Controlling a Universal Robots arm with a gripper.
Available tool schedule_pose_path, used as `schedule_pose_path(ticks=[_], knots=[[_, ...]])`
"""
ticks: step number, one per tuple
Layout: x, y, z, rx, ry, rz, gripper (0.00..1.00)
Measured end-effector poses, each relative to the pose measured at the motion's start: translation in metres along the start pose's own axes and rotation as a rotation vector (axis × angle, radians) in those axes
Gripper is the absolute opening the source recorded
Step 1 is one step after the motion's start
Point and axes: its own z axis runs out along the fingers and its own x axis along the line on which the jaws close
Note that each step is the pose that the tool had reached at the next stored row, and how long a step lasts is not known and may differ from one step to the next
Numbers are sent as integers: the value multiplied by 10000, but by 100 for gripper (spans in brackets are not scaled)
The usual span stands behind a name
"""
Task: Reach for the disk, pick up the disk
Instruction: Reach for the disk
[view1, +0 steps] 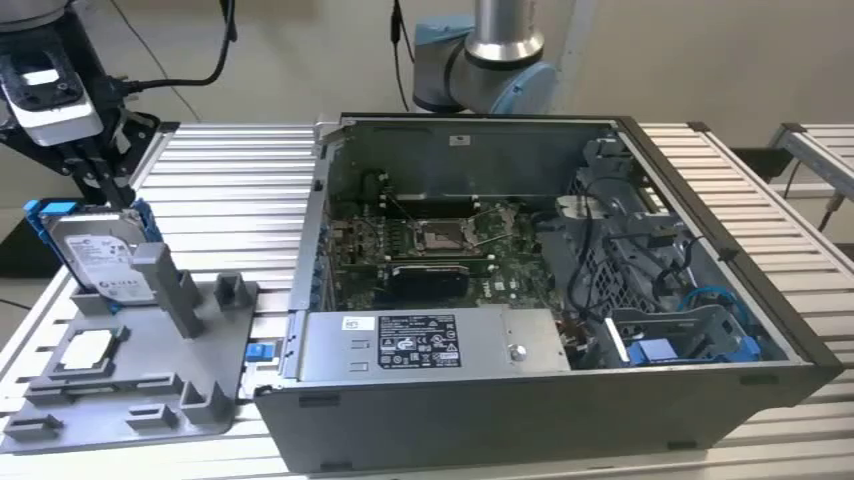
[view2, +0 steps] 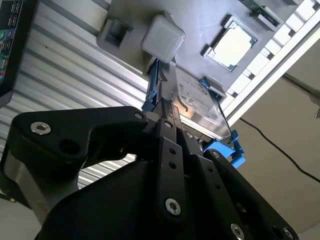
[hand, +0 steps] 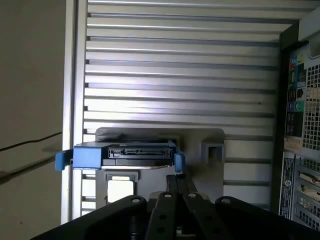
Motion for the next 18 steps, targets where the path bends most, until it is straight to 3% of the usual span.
schedule_pose_path(ticks=[4, 7, 18], knots=[[1, 0, 0, 1, 0, 0, 0], [61, 18, 1, 0, 0, 0, 0], [554, 112, 7, 0, 0, 1, 0]])
